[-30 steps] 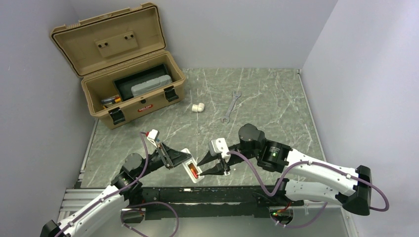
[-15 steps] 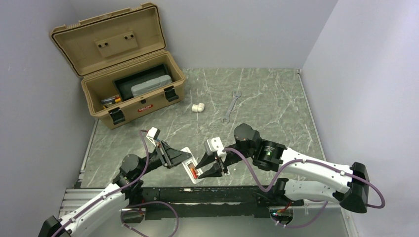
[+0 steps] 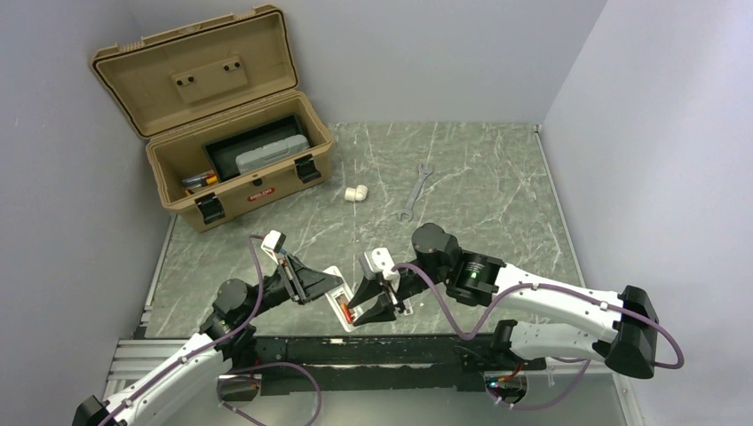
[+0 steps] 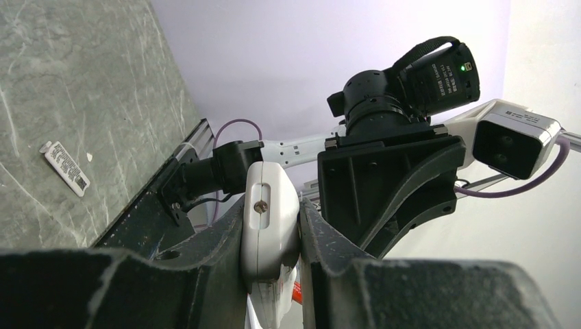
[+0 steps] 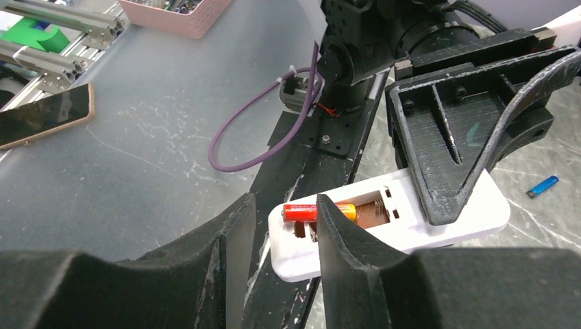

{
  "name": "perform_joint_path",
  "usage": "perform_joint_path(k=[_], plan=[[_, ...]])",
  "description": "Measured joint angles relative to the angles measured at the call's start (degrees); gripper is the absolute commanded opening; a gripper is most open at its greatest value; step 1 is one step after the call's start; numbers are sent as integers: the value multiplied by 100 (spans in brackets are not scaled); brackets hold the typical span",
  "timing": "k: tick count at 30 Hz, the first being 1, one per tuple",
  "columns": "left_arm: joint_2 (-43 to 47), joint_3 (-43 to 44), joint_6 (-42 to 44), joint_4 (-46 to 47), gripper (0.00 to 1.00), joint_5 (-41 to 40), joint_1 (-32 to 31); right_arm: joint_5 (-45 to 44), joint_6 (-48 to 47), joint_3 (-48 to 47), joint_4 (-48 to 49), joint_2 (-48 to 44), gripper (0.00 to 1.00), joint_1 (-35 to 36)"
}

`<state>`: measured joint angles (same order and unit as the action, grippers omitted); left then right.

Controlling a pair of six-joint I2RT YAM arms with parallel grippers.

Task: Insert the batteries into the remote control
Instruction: Load the battery into the remote control.

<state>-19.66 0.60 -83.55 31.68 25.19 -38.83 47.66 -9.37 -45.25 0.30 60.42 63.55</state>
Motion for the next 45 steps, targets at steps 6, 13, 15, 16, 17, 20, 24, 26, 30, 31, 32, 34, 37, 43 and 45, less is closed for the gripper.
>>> perform_joint_path(k=[6, 13, 15, 16, 17, 20, 24, 26, 30, 31, 32, 34, 37, 43, 45], plan=[[-11, -2, 0, -4, 0, 0, 0, 116, 107, 0, 142, 179, 45, 0], [-4, 0, 4, -28, 0, -7, 0, 216, 219, 4, 348, 179, 47, 0], [-4, 0, 4, -28, 0, -9, 0, 225, 240, 17, 385, 179, 47, 0], [-4, 0, 4, -28, 0, -11, 0, 236, 249, 28, 402, 181, 47, 0], [-4, -2, 4, -28, 0, -13, 0, 238, 254, 35, 411, 186, 47, 0], [-4, 0, 4, -28, 0, -15, 0, 240, 258, 35, 437, 229, 47, 0], [-4, 0, 7, -28, 0, -17, 0, 238, 256, 87, 485, 299, 47, 0], [-4, -2, 7, -28, 0, -17, 0, 236, 256, 133, 516, 323, 47, 0], [-4, -2, 4, -28, 0, -20, 0, 232, 256, 247, 560, 365, 47, 0], [-4, 0, 7, -28, 0, -20, 0, 227, 258, 267, 570, 374, 47, 0], [-4, -2, 11, -33, 0, -20, 0, 223, 256, 282, 584, 378, 47, 0], [-4, -2, 13, -46, 0, -22, 0, 214, 256, 286, 592, 378, 47, 0], [-4, -2, 13, -50, 0, -42, 0, 208, 256, 289, 619, 393, 47, 0], [-2, -2, 17, -118, 0, -61, 0, 160, 254, 291, 651, 457, 46, 0], [-2, -2, 22, -118, 0, -61, 0, 122, 251, 310, 693, 461, 46, 0]])
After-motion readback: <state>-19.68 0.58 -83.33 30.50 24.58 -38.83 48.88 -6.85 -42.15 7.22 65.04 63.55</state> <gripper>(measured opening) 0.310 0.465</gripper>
